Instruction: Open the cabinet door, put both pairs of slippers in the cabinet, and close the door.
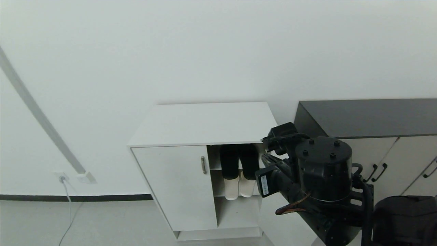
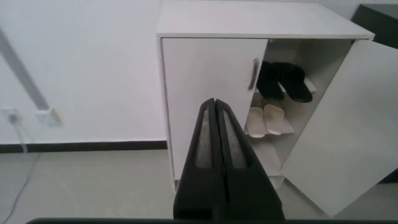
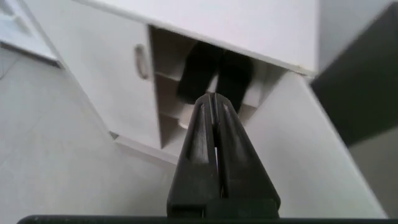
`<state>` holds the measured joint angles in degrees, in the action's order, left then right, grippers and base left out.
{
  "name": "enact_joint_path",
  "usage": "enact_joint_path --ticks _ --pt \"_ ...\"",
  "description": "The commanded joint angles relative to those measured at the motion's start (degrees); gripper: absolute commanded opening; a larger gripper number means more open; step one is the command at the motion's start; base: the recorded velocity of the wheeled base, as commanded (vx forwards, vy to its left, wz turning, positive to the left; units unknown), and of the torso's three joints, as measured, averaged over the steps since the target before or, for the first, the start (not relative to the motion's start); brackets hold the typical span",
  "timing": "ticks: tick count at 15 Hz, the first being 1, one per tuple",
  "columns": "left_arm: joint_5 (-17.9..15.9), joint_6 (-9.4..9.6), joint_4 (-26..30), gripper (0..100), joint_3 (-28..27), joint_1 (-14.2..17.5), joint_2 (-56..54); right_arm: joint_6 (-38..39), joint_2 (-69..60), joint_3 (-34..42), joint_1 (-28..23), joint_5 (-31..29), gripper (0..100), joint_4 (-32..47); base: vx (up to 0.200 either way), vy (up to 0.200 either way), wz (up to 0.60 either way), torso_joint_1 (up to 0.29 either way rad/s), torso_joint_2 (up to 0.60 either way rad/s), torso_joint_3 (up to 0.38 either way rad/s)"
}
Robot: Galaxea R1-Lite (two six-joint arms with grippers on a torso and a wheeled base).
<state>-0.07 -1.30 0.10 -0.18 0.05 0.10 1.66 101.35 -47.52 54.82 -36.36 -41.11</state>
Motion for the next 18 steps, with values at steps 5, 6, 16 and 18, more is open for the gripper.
enact_joint_path --ticks 5,6,16,18 --pt "0.0 -0.01 0.0 0 0.0 0.0 0.0 -0.1 0.2 -0.1 -2.4 0.0 0 0.0 0.000 0.000 -0.48 0.008 0.00 0.003" --pt "-0.1 -0.01 0.0 0 0.0 0.1 0.0 -0.1 0.3 -0.2 -2.7 0.0 0 -0.1 0.000 0.000 0.00 0.000 0.00 0.000" --pt "0.0 -0.01 0.0 0 0.0 0.0 0.0 -1.0 0.5 0.0 -3.8 -0.1 0 -0.8 -0.120 0.000 0.00 0.001 0.00 0.000" --pt "-0.1 -0.01 0.0 0 0.0 0.0 0.0 -0.9 0.5 -0.1 -3.9 -0.1 0 -0.8 -0.200 0.000 0.00 0.002 0.00 0.000"
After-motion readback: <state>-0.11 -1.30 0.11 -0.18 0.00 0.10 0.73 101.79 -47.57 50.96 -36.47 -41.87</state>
